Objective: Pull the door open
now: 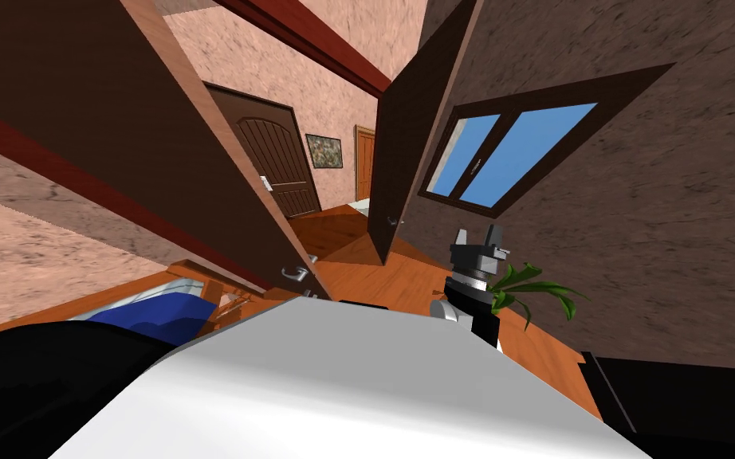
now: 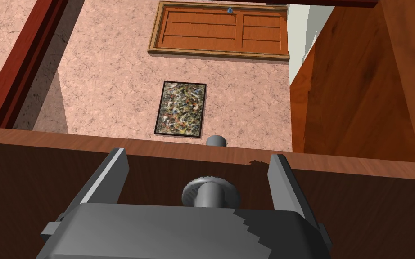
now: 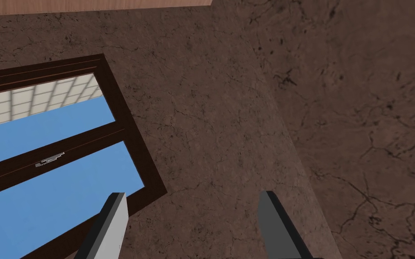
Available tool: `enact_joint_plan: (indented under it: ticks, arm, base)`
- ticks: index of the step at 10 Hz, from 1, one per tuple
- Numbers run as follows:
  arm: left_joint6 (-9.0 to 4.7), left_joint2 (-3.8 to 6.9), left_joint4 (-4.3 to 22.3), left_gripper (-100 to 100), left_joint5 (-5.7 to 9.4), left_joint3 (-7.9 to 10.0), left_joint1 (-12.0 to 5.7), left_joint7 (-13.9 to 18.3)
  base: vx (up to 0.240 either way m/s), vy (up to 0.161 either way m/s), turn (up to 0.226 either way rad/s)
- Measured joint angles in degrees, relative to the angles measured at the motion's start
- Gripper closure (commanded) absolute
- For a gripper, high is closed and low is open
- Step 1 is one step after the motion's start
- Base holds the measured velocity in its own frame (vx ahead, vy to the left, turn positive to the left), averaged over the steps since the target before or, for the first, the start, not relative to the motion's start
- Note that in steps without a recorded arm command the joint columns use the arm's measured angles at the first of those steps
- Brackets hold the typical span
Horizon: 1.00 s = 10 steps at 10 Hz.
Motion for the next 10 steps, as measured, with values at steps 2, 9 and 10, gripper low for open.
enact_joint_plan:
  ticks: [2, 9, 10]
  arm:
    - [1.22, -0.36, -2.3, -100, 0.74, -0.66, 1.32, -1.8]
    - [3.53, -0.73, -6.4, -100, 2.13, -1.80, 3.90, -5.2]
    - [3.59, -0.74, -6.5, -100, 2.17, -1.83, 3.97, -5.3]
  base:
    - [-0.063, 0.185, -0.017]
    - [-0.043, 0.047, -0.065]
    - [0.007, 0.023, -0.075]
